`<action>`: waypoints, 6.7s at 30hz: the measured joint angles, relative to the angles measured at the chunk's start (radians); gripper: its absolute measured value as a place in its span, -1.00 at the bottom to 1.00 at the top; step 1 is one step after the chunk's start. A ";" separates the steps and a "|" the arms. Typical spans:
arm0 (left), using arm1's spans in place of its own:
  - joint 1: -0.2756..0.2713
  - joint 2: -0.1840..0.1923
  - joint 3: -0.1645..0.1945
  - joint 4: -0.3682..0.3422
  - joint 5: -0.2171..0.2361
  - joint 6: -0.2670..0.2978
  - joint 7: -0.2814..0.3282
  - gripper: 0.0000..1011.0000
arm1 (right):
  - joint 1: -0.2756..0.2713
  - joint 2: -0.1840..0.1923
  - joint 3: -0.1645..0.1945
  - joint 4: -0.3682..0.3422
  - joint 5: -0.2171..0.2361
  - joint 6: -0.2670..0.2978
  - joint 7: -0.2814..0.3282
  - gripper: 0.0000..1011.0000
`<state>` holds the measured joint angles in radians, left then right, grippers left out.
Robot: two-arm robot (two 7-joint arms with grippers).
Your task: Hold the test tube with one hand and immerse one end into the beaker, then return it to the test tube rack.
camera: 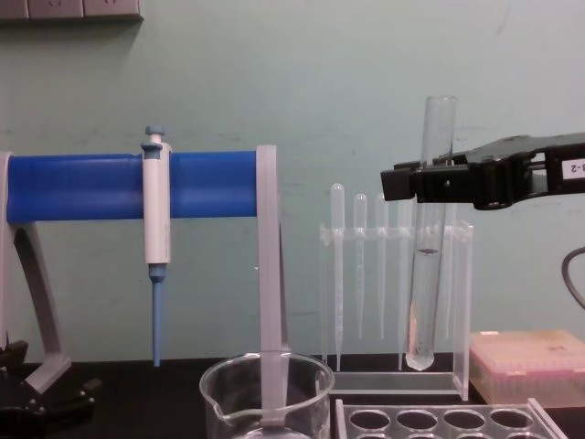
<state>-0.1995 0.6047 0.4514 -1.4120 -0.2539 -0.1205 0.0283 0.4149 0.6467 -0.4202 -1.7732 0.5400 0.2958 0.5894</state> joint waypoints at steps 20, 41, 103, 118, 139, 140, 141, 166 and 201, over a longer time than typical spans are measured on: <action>0.000 0.000 0.000 0.000 0.000 0.000 0.000 0.98 | 0.000 0.000 0.000 0.000 0.000 0.000 0.000 -0.56; 0.000 0.000 0.000 0.000 0.000 0.000 0.000 0.98 | 0.000 0.000 0.000 0.000 0.000 0.000 0.000 -0.56; 0.000 0.000 0.000 0.000 0.000 0.000 0.000 0.98 | 0.000 0.000 0.000 0.000 0.000 0.000 0.000 -0.56; 0.000 0.000 0.000 0.000 0.000 0.000 0.000 0.98 | 0.000 0.000 0.000 0.000 0.000 0.000 0.000 -0.56; 0.000 0.000 0.000 0.000 0.000 0.000 0.000 0.98 | 0.000 0.000 0.000 0.000 0.000 0.000 0.000 -0.56; 0.000 0.000 0.000 0.000 0.000 0.000 0.000 0.98 | 0.000 0.000 0.000 0.000 0.000 0.000 0.000 -0.56; 0.000 0.000 0.000 0.000 0.000 0.000 0.000 0.98 | 0.000 0.000 0.000 0.000 0.000 0.000 0.000 -0.56; 0.000 0.000 0.000 0.000 0.000 0.000 0.000 0.98 | 0.000 0.000 0.000 0.000 0.000 0.000 0.000 -0.56; 0.000 0.000 0.000 0.000 0.000 0.000 0.000 0.98 | 0.000 0.000 0.000 0.000 0.000 0.000 0.000 -0.56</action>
<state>-0.1995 0.6047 0.4514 -1.4120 -0.2539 -0.1205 0.0283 0.4149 0.6467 -0.4203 -1.7733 0.5401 0.2960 0.5894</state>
